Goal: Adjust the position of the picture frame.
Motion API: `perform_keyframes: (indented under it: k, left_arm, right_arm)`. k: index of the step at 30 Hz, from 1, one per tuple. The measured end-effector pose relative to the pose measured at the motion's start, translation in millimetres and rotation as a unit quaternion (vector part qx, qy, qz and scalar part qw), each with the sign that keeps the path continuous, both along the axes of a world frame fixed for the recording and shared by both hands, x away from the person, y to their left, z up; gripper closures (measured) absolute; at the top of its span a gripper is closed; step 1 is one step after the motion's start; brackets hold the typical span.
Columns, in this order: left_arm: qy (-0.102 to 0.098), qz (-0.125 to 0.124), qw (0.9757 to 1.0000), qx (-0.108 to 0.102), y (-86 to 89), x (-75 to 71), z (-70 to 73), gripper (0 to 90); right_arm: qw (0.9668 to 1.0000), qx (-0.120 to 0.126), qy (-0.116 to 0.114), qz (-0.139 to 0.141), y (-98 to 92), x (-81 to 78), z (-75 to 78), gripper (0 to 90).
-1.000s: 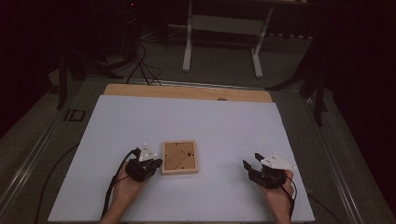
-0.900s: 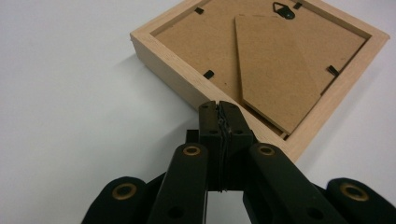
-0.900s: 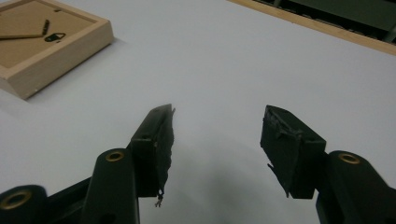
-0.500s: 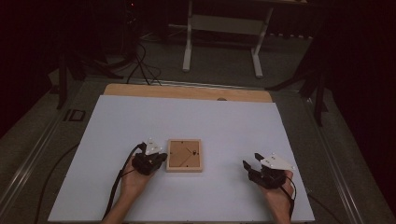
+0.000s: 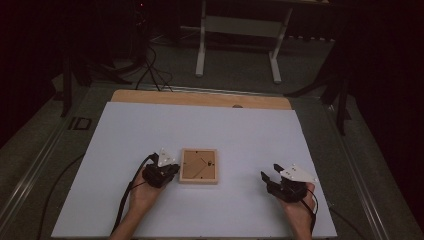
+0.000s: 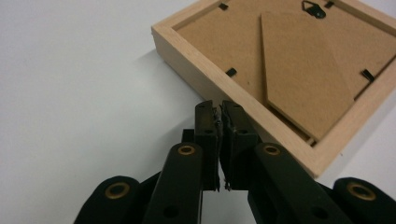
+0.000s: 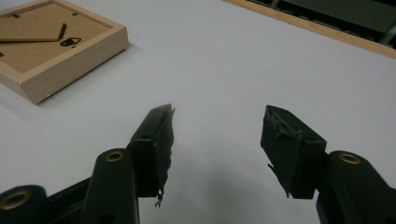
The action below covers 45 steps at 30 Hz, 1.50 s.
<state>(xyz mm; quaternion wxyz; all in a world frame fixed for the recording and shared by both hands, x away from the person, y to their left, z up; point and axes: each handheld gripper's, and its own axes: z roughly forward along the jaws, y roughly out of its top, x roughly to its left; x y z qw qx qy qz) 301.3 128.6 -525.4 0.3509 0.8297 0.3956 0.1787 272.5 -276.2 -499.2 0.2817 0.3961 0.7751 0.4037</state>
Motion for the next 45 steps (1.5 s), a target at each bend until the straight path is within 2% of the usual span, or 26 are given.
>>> perform_keyframes:
  k: [5,10,15,23,27,39,45]
  left_arm:
    - [-0.007,-0.002,1.0000,-0.002,5.1,-5.6,3.2,84.4]
    - [-0.016,0.002,0.9998,-0.012,17.4,-10.8,7.8,82.4]
    - [-0.025,0.026,0.9984,-0.044,30.4,-13.9,13.7,81.1]
    - [-0.029,0.032,0.9981,-0.045,33.1,-14.0,14.5,78.4]
    - [-0.033,0.034,0.9977,-0.048,33.4,-13.9,15.4,74.3]
    - [-0.041,0.031,0.9951,-0.085,38.5,-17.0,26.8,64.0]
    - [-0.041,0.022,0.9948,-0.091,34.7,-19.1,30.9,61.5]
  right_arm:
    - [1.0000,0.001,-0.001,-0.001,-0.5,-0.5,0.5,43.3]
    - [1.0000,0.002,-0.002,-0.003,-1.1,-0.6,0.9,43.3]
    - [1.0000,0.002,-0.003,-0.002,-1.0,-0.4,1.4,43.2]
    - [1.0000,0.002,-0.005,-0.004,-2.4,-0.7,2.1,43.0]
    - [1.0000,0.001,-0.006,-0.003,-2.7,-0.6,2.1,42.8]
    - [1.0000,-0.004,-0.005,-0.003,-1.6,-0.8,1.3,42.3]
    - [1.0000,-0.005,-0.006,-0.003,-2.2,-0.9,1.5,42.3]
